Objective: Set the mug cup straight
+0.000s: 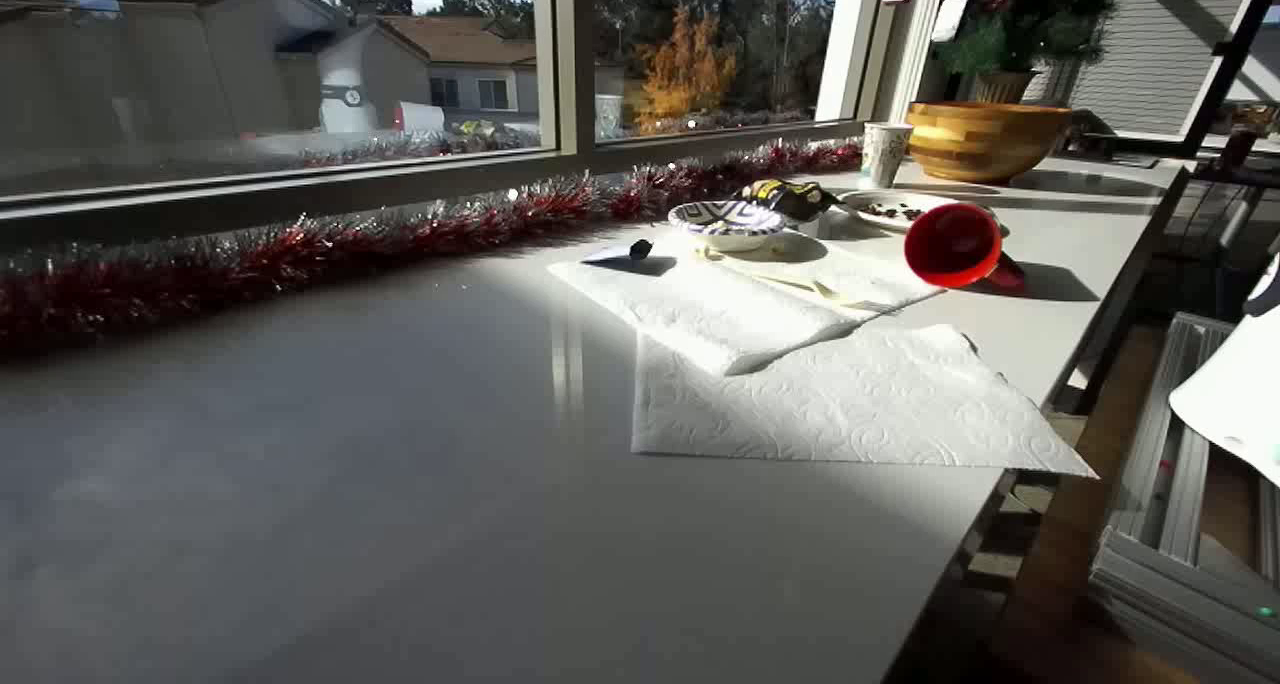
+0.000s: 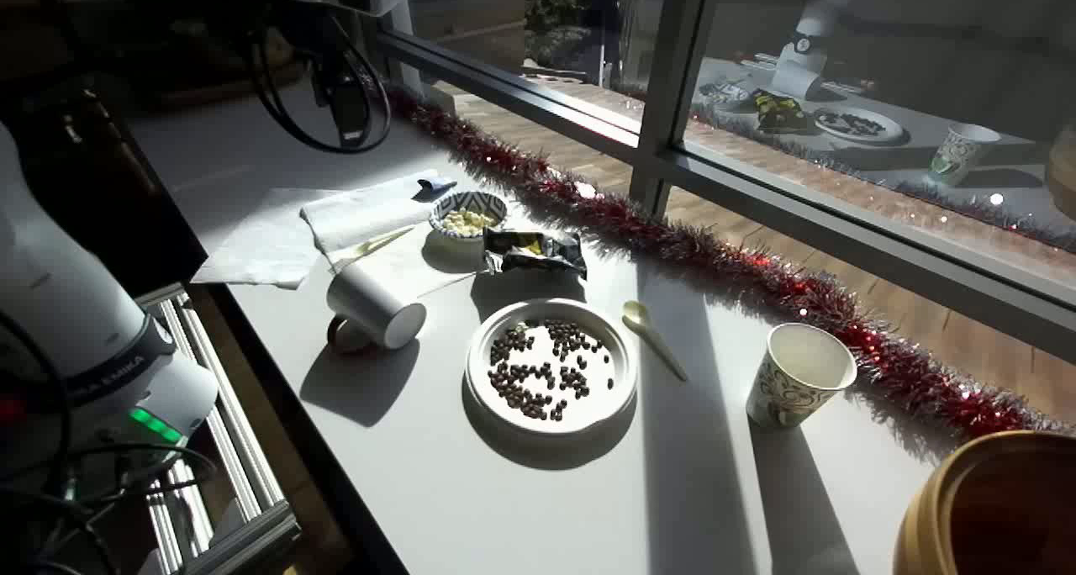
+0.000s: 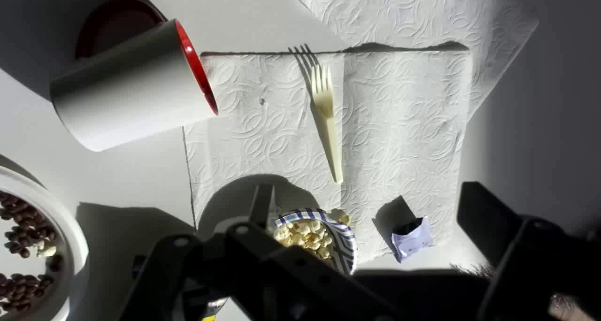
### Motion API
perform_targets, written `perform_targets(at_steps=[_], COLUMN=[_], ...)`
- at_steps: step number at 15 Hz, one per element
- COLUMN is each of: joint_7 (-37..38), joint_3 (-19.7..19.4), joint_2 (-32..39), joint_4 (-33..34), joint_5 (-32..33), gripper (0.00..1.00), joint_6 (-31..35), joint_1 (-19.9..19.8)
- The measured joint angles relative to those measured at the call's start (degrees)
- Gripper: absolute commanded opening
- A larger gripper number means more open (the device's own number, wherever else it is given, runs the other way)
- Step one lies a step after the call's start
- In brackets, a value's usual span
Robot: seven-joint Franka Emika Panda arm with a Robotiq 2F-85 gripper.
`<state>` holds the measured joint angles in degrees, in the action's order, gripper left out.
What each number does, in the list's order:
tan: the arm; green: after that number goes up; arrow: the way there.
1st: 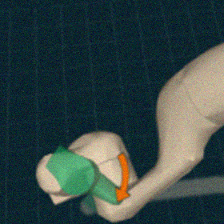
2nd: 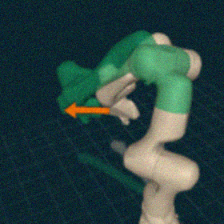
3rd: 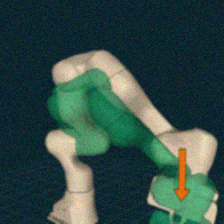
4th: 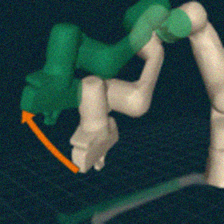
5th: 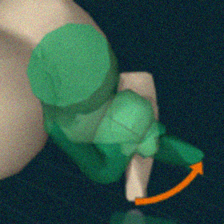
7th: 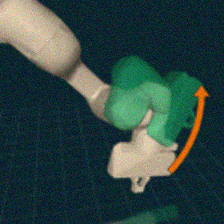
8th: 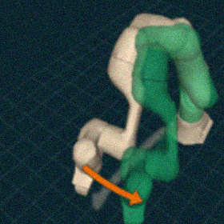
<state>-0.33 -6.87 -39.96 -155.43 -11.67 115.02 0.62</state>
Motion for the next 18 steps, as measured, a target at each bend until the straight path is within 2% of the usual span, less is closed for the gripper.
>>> perform_targets(at_steps=[6, 8, 10, 13, 16, 18], joint_7=[0.0, 2.6, 7.4, 17.7, 29.2, 36.4], joint_3=[0.0, 1.5, 6.3, 16.2, 25.2, 29.8], joint_2=[0.0, 0.1, 0.3, 2.2, 5.4, 6.8], joint_4=[0.0, -0.1, -1.6, -3.0, -3.0, -3.0], joint_5=[0.0, 0.1, 0.9, 4.6, 11.7, 17.3], gripper=[1.0, 1.0, 1.0, 1.0, 1.0, 1.0], joint_6=[0.0, 1.4, 7.0, 14.1, 17.1, 16.9], joint_1=[0.0, -0.6, -1.3, -1.6, -3.0, -4.9])
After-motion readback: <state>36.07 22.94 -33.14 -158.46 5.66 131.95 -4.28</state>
